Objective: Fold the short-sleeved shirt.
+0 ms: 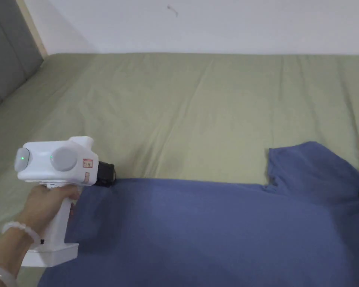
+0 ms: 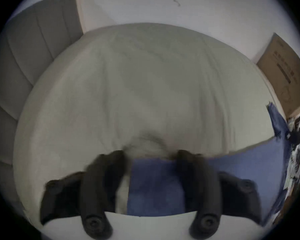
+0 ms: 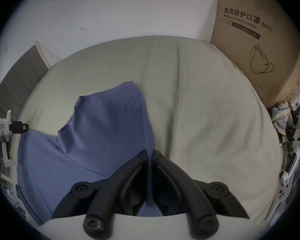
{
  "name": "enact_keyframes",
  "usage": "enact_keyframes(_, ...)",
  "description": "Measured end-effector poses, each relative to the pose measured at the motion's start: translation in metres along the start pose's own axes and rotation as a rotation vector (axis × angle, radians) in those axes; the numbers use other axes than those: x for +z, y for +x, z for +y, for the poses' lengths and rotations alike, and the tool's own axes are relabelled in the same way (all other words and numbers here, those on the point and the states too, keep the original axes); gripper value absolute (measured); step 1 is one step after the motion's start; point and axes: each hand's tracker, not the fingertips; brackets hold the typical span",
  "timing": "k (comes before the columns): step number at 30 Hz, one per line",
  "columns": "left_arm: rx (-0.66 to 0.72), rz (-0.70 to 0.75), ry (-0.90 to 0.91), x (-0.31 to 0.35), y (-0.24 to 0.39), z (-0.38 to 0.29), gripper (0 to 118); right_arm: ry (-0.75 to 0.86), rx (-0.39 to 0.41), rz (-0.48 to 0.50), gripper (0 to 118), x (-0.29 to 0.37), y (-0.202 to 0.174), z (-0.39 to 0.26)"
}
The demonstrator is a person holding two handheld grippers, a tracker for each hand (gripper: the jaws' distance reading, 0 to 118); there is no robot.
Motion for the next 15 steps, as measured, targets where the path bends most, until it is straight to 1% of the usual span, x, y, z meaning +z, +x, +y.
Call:
enact_keyframes(2, -0.019, -0.022, -0.004, 0.008, 0.002, 0.003, 13, -0.007, -0.002, -0.001, 5, 0.000, 0.000, 0.002)
enact_keyframes(3, 0.001, -0.057, -0.026, 0.009, 0.000, 0.005, 2, -0.005, -0.013, 0.002, 5, 0.002, 0.001, 0.003)
enact_keyframes(4, 0.000, -0.057, -0.045, 0.012, -0.001, 0.007, 2, 0.001, -0.033, 0.007, 6, 0.006, 0.001, 0.004)
enact_keyframes(6, -0.035, -0.042, -0.056, 0.022, 0.003, 0.009, 2, 0.016, -0.050, 0.020, 6, 0.017, 0.001, 0.005)
enact_keyframes(7, -0.055, -0.031, -0.061, 0.031, 0.006, 0.011, 2, 0.018, -0.050, 0.022, 5, 0.025, 0.002, 0.007)
enact_keyframes(9, -0.106, -0.021, -0.004, 0.054, 0.009, 0.012, 2, 0.031, -0.040, 0.023, 6, 0.042, 0.000, 0.010)
enact_keyframes(10, -0.097, -0.021, 0.009, 0.069, 0.009, 0.014, 2, 0.037, -0.036, 0.023, 5, 0.051, 0.000, 0.010)
enact_keyframes(12, -0.068, -0.043, 0.042, 0.099, 0.005, 0.014, 2, 0.065, -0.055, 0.040, 5, 0.073, 0.001, 0.009)
enact_keyframes(15, -0.097, -0.080, 0.063, 0.140, 0.001, 0.003, 2, 0.107, -0.054, 0.035, 5, 0.113, 0.000, -0.002)
